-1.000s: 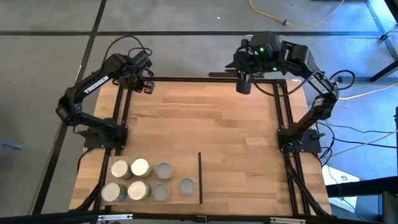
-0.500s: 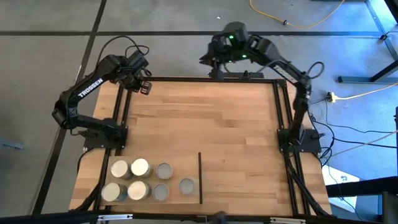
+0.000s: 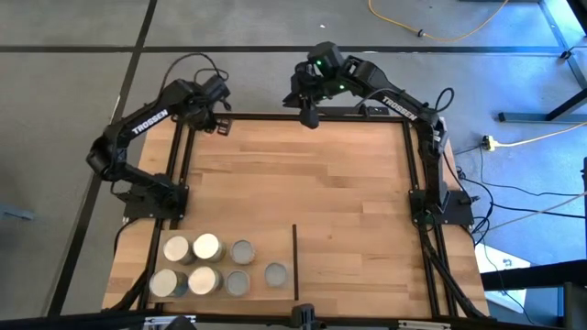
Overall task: Pick and place cans onto a shelf
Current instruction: Put the canned pineapple on the shelf
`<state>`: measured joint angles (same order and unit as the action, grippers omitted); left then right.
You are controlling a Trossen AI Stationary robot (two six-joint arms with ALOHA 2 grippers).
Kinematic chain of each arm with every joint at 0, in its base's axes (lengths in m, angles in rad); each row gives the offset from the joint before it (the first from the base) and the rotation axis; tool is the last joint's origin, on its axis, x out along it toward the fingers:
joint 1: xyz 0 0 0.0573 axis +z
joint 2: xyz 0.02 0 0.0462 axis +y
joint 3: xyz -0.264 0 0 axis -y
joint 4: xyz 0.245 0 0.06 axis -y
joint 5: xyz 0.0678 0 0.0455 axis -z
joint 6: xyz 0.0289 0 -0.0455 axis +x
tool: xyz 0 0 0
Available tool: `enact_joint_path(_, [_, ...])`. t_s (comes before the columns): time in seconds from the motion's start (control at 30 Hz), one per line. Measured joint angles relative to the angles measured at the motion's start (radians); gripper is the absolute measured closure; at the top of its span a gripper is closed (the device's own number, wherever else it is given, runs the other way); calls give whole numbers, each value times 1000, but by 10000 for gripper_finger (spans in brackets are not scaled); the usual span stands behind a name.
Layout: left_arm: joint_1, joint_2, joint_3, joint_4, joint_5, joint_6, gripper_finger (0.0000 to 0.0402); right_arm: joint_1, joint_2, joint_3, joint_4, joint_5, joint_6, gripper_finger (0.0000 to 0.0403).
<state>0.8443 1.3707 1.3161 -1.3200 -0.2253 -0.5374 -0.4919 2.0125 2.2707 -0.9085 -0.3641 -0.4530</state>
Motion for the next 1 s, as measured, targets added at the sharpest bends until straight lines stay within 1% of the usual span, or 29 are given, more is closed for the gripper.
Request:
enact_joint_path(0.1, [-1, 5, -51, -1, -1, -7, 351, -2, 0, 0, 0, -1, 0, 344])
enact_joint_path(0.23, [5, 4, -125, 9, -65, -9, 382, -4, 0, 0, 0, -5, 0, 344])
enact_joint_path(0.3, [13, 4, -145, 40, -58, -10, 396, -4, 0, 0, 0, -5, 0, 344])
enact_joint_path(0.37, [16, 4, -155, 72, -27, -10, 397, -4, 0, 0, 0, -5, 2, 344])
enact_joint_path(0.47, [14, 4, -158, 130, -15, -1, 400, -4, 0, 0, 0, -5, 2, 344])
enact_joint_path(0.57, [33, 4, -158, 154, -7, 0, 400, -4, 0, 0, 0, -5, 2, 344])
enact_joint_path(0.63, [52, 2, -158, 150, 30, -7, 401, -4, 0, 0, 0, -5, 2, 344])
enact_joint_path(0.73, [72, -24, -156, 133, 73, 39, 401, -4, 0, 0, 0, -5, 2, 344])
enact_joint_path(0.83, [93, -39, -124, 101, 101, 50, 401, -4, 0, 0, 0, -5, 3, 344])
enact_joint_path(0.93, [129, -60, -88, 14, 101, 51, 401, -4, 0, 0, 0, -5, 3, 344])
enact_joint_path(1.0, [149, -83, -70, -10, 140, 60, 401, -4, 0, 0, -1, -5, 3, 344])
